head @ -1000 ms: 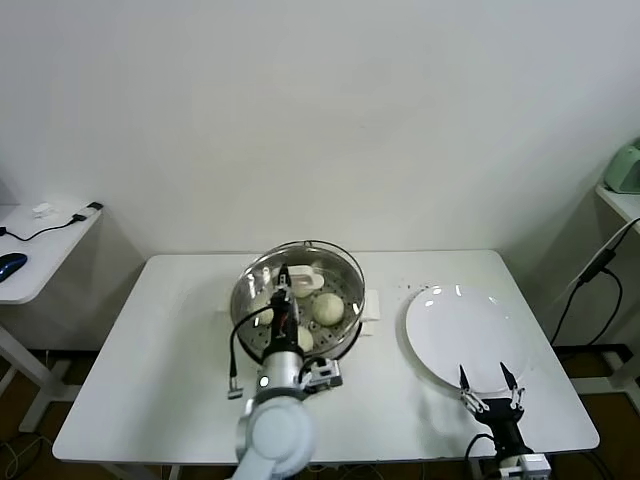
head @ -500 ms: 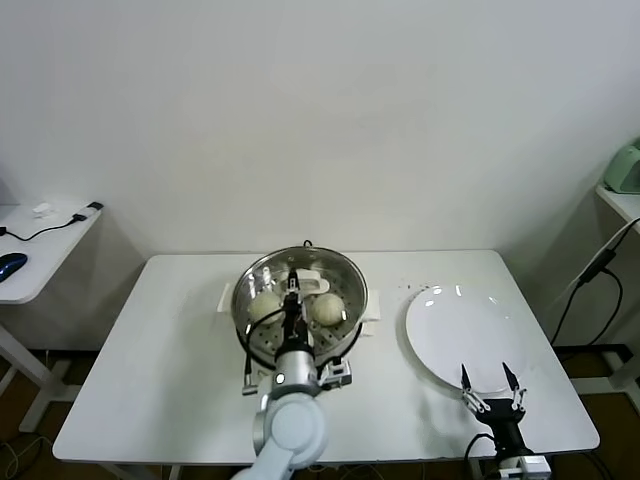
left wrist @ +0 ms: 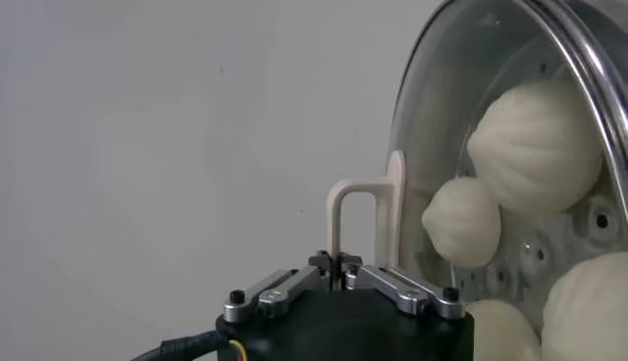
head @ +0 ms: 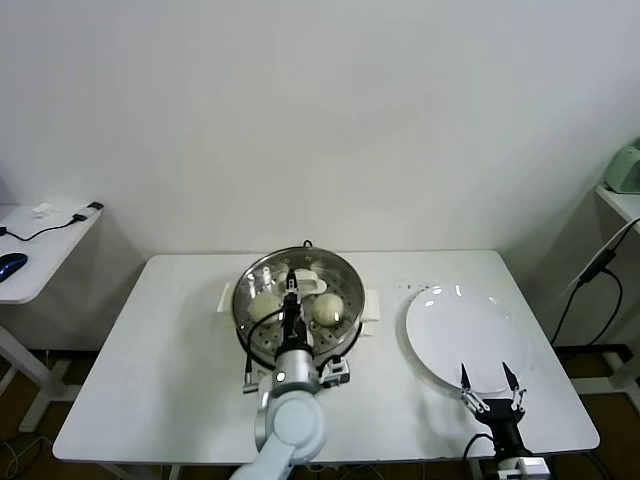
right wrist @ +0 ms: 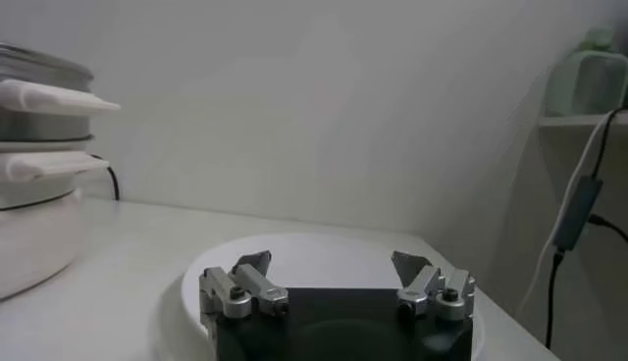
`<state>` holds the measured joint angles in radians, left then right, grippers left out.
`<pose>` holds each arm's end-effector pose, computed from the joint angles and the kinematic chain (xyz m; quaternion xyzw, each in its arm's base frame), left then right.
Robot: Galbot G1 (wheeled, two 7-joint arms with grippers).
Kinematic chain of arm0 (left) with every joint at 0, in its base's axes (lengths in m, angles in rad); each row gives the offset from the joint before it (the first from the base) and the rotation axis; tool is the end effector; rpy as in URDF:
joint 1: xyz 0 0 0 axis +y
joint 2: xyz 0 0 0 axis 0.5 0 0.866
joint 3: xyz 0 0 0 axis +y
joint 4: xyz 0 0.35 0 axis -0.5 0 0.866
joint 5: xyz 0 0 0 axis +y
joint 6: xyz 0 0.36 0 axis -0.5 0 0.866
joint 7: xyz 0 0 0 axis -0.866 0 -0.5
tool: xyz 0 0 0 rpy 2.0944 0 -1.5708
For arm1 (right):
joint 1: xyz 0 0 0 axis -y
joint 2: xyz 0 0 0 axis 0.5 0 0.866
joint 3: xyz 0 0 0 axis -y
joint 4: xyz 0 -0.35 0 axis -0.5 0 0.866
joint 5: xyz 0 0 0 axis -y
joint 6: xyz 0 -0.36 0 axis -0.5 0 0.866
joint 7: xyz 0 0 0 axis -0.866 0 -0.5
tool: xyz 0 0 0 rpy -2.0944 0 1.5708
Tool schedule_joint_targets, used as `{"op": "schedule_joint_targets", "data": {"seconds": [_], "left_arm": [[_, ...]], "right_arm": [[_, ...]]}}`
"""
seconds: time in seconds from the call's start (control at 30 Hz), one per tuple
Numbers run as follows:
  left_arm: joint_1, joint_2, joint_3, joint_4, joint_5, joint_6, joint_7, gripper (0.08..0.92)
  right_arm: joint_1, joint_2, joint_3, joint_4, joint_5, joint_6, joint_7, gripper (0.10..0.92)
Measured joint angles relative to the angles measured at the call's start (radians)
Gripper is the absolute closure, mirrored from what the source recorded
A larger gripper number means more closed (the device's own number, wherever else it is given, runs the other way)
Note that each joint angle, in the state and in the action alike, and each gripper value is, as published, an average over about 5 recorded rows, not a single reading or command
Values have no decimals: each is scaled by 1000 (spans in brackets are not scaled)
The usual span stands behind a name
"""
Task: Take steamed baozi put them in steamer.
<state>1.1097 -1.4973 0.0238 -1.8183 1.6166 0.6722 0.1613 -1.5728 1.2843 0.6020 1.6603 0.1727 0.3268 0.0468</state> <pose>0.2803 -0.1619 -0.2925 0.0457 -0.7189 -0.6926 0.0386 0.1602 -0.1168 -0.4362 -0.0246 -0.9965 0.0659 0.0452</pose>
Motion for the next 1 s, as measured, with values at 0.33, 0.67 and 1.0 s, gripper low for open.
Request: {"op": "schedule_joint_targets", "data": {"seconds": [0.33,0.67,1.0], "left_arm": [[-6,16,10,-7,-11,2,-7,707],[11,50,24,-67,-43,4,12,421],[84,107,-3,-213,-178,-55,-26,185]], "right_arm": [[2,-3,-4,4,-4,-3,-5,203],[14,-10,-14,12,-1,-19,-8,203],[30,-14,-32,11,8,-24,7,203]]}}
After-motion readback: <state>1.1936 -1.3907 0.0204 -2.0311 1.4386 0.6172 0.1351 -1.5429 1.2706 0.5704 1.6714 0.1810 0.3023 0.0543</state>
